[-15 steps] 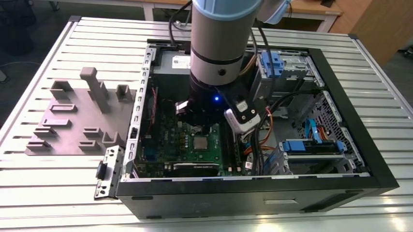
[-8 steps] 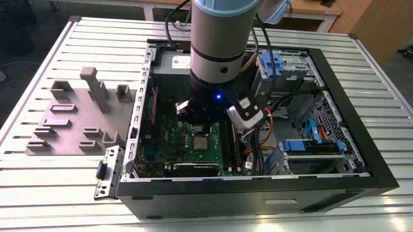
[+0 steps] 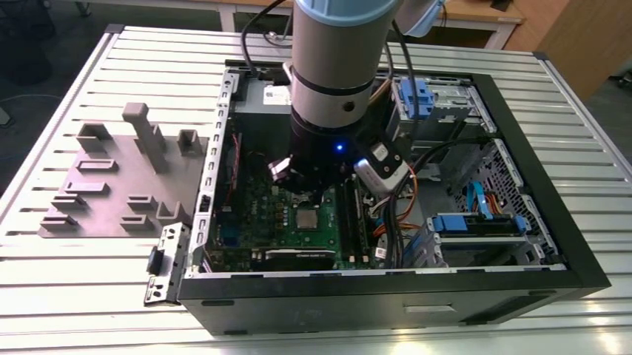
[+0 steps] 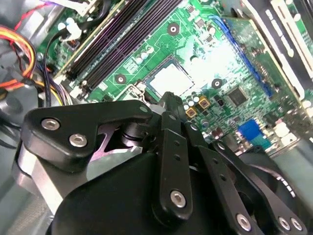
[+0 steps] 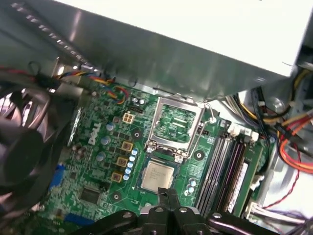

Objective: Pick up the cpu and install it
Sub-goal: 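Close the cpu cover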

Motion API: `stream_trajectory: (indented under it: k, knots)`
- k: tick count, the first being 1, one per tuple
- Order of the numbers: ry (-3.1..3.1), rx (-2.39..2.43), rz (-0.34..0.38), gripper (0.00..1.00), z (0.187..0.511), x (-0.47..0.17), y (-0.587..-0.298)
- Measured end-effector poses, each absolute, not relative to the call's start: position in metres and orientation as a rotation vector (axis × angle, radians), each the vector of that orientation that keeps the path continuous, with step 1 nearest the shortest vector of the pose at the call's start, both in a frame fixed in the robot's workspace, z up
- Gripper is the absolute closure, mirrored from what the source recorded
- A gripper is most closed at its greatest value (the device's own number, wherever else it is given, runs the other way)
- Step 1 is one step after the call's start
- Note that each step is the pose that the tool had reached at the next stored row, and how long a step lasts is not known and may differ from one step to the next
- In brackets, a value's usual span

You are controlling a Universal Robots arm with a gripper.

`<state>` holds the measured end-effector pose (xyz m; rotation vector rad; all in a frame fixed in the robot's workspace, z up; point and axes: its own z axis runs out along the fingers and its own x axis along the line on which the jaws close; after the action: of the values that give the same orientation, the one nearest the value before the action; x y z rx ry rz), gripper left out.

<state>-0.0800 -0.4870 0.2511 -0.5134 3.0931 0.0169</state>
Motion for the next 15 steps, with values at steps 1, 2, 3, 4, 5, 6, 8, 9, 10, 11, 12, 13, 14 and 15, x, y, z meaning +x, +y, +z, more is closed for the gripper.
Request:
stream_trajectory:
  k: [1,2,3,4,5,6,8,9,10,11,12,13,14,15]
  knots:
    - [3.088,-0.542,0.017,0.89,0.2511,-0.0799,-0.487]
    - [3.084,-0.568,0.017,0.89,0.2511,-0.0799,-0.487]
    - [3.079,-0.596,0.017,0.89,0.251,-0.0799,-0.487]
    - [3.073,-0.624,0.017,0.89,0.251,-0.0799,-0.487]
    - [3.068,-0.647,0.017,0.89,0.251,-0.0799,-0.487]
    - [3.067,-0.654,0.017,0.89,0.2509,-0.0799,-0.487]
    - [3.067,-0.655,0.017,0.89,0.251,-0.0799,-0.487]
    - [3.067,-0.655,0.017,0.89,0.251,-0.0799,-0.487]
    - [3.067,-0.655,0.017,0.89,0.2509,-0.0799,-0.487]
    - [3.067,-0.655,0.017,0.89,0.2509,-0.0799,-0.487]
    - [3.067,-0.655,0.017,0.89,0.2509,-0.08,-0.487]
    - [3.067,-0.655,0.017,0.89,0.2509,-0.0799,-0.487]
    - [3.067,-0.655,0.017,0.89,0.2509,-0.0799,-0.487]
    - [3.067,-0.655,0.017,0.89,0.2509,-0.0799,-0.487]
